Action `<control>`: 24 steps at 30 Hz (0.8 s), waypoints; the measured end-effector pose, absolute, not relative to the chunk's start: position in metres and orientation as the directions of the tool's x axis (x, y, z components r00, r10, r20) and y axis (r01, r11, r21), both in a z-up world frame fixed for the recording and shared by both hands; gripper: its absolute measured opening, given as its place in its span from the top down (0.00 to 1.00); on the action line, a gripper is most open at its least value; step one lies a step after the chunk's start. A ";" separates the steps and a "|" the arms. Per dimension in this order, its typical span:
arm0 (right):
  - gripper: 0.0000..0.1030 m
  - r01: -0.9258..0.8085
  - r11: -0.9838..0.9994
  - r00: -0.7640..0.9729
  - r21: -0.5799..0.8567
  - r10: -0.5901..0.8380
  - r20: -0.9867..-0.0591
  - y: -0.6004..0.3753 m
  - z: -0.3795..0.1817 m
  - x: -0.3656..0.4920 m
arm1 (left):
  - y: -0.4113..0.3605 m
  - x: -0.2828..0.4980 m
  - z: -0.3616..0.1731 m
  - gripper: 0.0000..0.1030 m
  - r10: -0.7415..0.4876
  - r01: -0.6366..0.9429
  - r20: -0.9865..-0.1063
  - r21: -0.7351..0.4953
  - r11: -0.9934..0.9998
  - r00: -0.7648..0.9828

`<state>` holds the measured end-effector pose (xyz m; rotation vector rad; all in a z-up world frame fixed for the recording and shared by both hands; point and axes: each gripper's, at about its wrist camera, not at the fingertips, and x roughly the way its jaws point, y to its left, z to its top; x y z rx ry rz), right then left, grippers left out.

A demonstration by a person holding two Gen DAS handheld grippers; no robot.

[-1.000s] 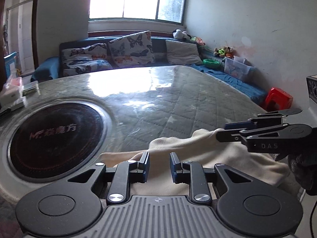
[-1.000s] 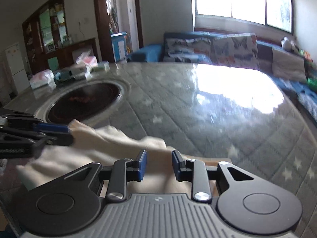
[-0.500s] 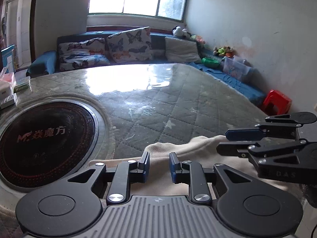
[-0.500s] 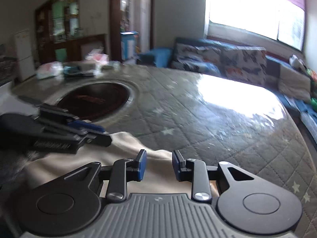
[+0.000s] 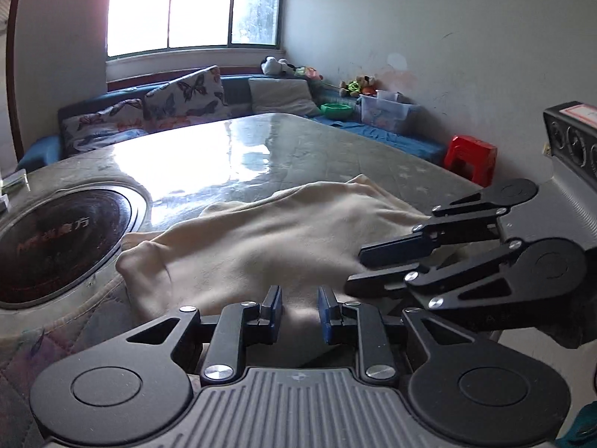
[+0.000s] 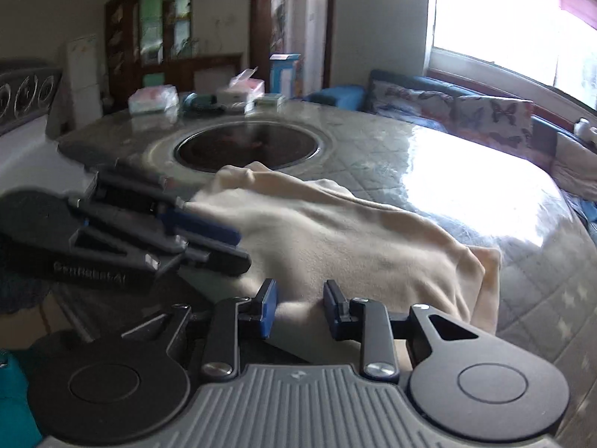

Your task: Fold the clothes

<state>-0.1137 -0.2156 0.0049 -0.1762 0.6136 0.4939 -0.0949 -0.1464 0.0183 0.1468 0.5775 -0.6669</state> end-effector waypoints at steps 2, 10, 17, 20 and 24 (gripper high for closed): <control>0.73 -0.490 0.871 0.709 -0.018 0.387 -0.589 -0.216 0.009 -0.116 | -0.144 -0.097 0.024 0.77 -0.545 0.620 -0.540 -0.054 0.783 0.641; 0.72 -0.457 0.889 0.713 0.023 0.381 -0.589 -0.232 0.007 -0.117 | -0.118 -0.094 0.020 0.76 -0.516 0.563 -0.550 -0.096 0.821 0.657; 0.71 -0.504 0.864 0.716 -0.016 0.407 -0.567 -0.218 0.025 -0.106 | -0.097 -0.088 0.027 0.76 -0.484 0.497 -0.529 -0.130 0.858 0.697; 0.71 -0.521 0.853 0.711 -0.017 0.423 -0.562 -0.207 0.025 -0.094 | -0.087 -0.081 0.017 0.77 -0.473 0.458 -0.551 -0.176 0.871 0.688; 0.71 -0.543 0.840 0.687 -0.002 0.443 -0.576 -0.193 0.017 -0.074 | -0.080 -0.083 0.021 0.77 -0.484 0.452 -0.539 -0.203 0.869 0.689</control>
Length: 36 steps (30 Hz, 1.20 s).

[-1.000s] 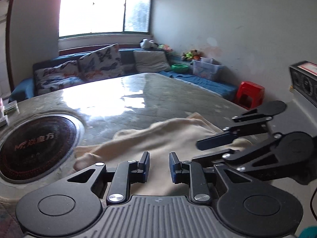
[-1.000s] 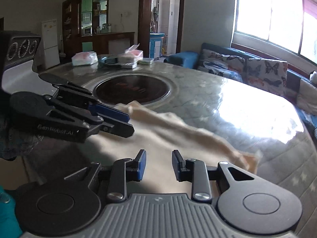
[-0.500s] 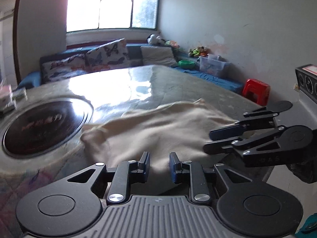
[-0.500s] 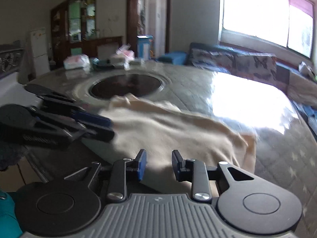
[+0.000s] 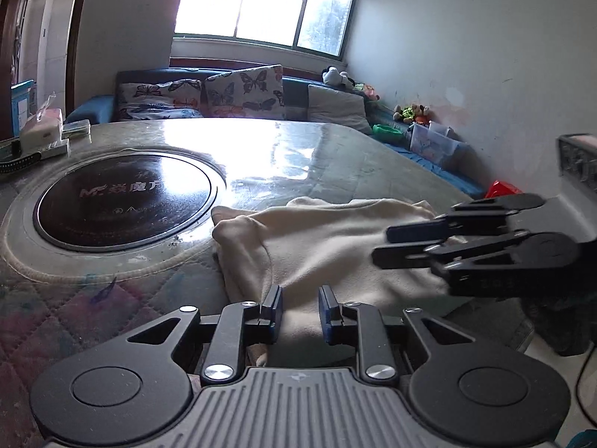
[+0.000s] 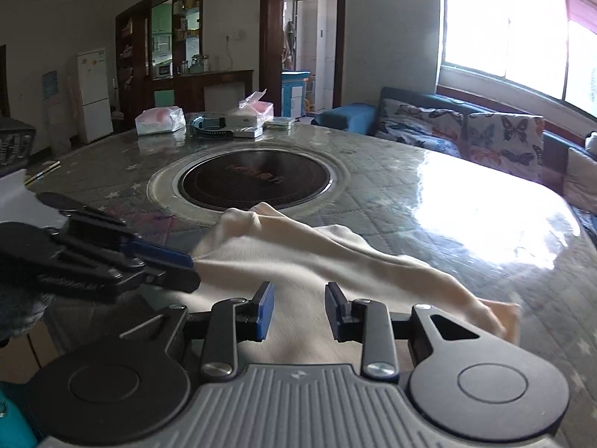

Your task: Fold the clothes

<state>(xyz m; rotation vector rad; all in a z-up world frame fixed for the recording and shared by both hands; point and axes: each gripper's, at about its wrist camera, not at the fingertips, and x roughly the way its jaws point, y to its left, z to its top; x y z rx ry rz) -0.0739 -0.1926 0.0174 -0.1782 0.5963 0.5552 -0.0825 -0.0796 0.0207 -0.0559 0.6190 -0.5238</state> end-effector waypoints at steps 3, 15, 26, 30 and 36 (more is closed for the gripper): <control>0.71 -0.549 0.836 0.661 0.008 0.440 -0.607 -0.187 0.008 -0.063 | -0.069 -0.079 0.025 0.77 -0.460 0.415 -0.539 -0.212 0.885 0.705; 0.61 -0.760 0.642 0.557 -0.099 0.565 -0.609 -0.133 0.030 -0.101 | -0.020 -0.056 0.030 0.52 -0.375 0.201 -0.582 -0.342 0.918 0.722; 0.83 -0.781 0.587 0.567 -0.213 0.525 -0.634 -0.096 0.013 -0.107 | -0.027 -0.041 0.023 0.42 -0.473 0.139 -0.614 -0.511 0.848 0.631; 0.85 -0.760 0.635 0.576 -0.136 0.563 -0.592 -0.111 0.027 -0.104 | -0.032 -0.029 0.021 0.39 -0.511 0.082 -0.618 -0.587 0.805 0.597; 0.86 -0.730 0.681 0.596 -0.056 0.594 -0.540 -0.130 0.042 -0.102 | -0.040 -0.013 0.019 0.38 -0.557 0.002 -0.612 -0.672 0.740 0.562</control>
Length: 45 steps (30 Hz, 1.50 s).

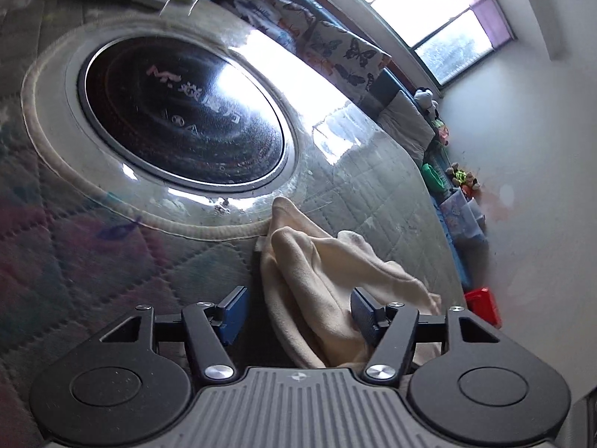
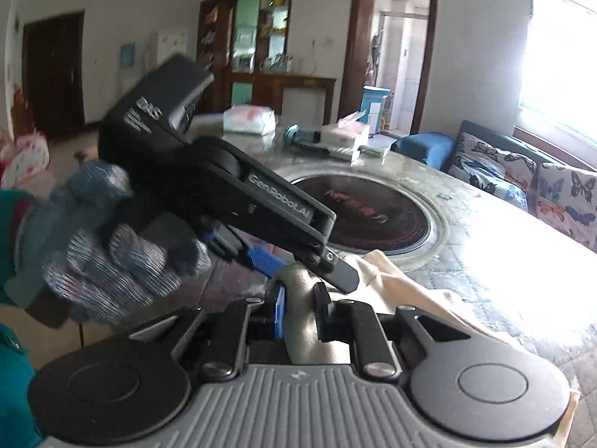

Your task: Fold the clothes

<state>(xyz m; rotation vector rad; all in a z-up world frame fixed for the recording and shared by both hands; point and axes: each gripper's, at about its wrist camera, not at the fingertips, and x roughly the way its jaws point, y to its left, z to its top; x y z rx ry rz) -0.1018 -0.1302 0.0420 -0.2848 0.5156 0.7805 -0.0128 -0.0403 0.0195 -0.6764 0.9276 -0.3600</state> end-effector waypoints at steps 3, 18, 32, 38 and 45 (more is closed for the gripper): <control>0.87 -0.728 0.684 0.596 -0.038 0.605 -0.527 -0.136 0.043 -0.104 | -0.047 -0.008 0.018 0.46 -0.566 -0.030 -0.611 -0.693 0.720 0.553; 0.77 -0.498 0.863 0.727 0.084 0.468 -0.502 -0.222 0.041 -0.098 | -0.049 -0.004 0.011 0.84 -0.559 -0.030 -0.630 -0.678 0.735 0.539; 0.63 -0.074 0.961 0.798 0.266 0.217 -0.563 -0.342 -0.005 -0.051 | -0.058 -0.005 0.017 0.84 -0.512 0.036 -0.653 -0.598 0.801 0.558; 0.86 -0.120 0.951 0.791 0.284 0.265 -0.552 -0.338 -0.007 -0.047 | -0.066 -0.005 0.026 0.84 -0.480 0.073 -0.659 -0.544 0.836 0.579; 0.91 -0.120 0.962 0.845 0.244 0.227 -0.484 -0.341 0.021 -0.061 | -0.094 -0.002 0.057 0.85 -0.493 0.187 -0.624 -0.491 0.851 0.606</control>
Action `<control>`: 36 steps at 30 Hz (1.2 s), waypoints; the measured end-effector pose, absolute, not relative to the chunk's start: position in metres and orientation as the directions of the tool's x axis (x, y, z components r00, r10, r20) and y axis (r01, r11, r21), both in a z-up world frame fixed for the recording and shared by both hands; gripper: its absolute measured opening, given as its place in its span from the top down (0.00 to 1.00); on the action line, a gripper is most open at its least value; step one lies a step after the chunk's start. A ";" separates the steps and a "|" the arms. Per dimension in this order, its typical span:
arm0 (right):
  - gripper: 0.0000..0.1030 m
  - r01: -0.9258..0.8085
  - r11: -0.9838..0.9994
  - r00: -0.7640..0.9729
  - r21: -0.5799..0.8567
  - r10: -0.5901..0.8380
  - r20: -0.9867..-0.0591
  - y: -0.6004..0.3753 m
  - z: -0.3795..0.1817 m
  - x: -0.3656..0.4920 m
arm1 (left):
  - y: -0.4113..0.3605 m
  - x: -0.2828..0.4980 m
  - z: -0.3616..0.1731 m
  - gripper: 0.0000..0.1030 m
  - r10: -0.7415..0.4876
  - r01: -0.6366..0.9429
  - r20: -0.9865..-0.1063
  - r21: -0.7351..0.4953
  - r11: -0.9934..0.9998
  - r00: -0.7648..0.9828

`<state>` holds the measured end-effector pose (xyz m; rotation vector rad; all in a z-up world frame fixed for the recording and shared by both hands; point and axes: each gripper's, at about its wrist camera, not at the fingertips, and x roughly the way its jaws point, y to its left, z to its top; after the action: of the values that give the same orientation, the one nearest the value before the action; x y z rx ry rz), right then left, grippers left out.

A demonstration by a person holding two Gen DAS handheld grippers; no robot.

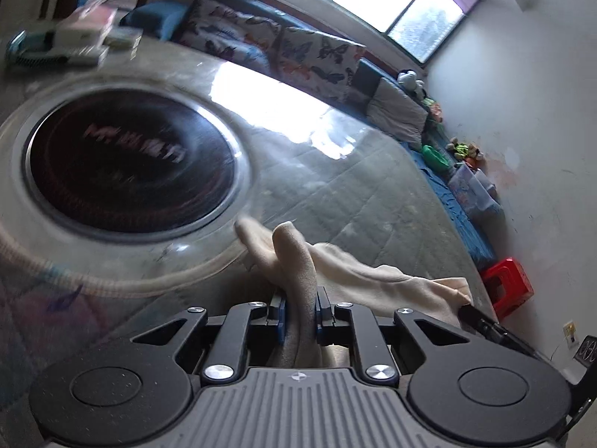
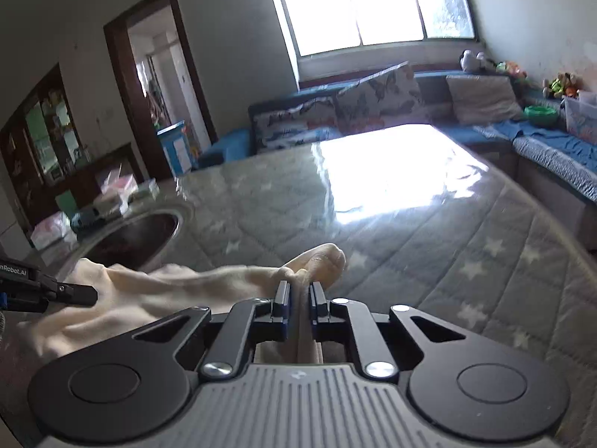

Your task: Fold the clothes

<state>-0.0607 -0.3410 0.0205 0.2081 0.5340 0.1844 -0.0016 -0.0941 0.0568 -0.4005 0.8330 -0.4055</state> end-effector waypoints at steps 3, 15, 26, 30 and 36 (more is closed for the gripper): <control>0.91 -0.098 0.971 0.872 0.216 0.189 -0.452 -0.354 0.037 -0.063 | -0.121 0.006 0.069 0.85 -0.506 0.249 -0.608 -0.459 0.853 0.612; 0.96 0.078 0.989 0.902 0.125 -0.016 -0.432 -0.421 0.066 -0.045 | -0.207 0.048 0.070 0.85 -0.515 0.355 -0.636 -0.372 0.857 0.575; 0.60 0.042 0.962 0.813 0.271 0.125 -0.569 -0.422 0.003 -0.012 | -0.189 0.058 0.049 0.85 -0.459 0.292 -0.686 -0.354 0.889 0.565; 0.58 0.051 0.960 0.808 0.275 0.122 -0.577 -0.420 -0.007 -0.003 | -0.190 0.059 0.046 0.85 -0.449 0.294 -0.693 -0.340 0.893 0.564; 0.60 0.052 0.963 0.817 0.264 0.111 -0.565 -0.418 -0.009 -0.004 | -0.192 0.058 0.047 0.85 -0.440 0.293 -0.697 -0.329 0.898 0.566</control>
<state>-0.0045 -0.4184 -0.0092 0.2747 0.6151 0.0317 0.0583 -0.1922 0.0472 -0.1840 0.8686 -0.4340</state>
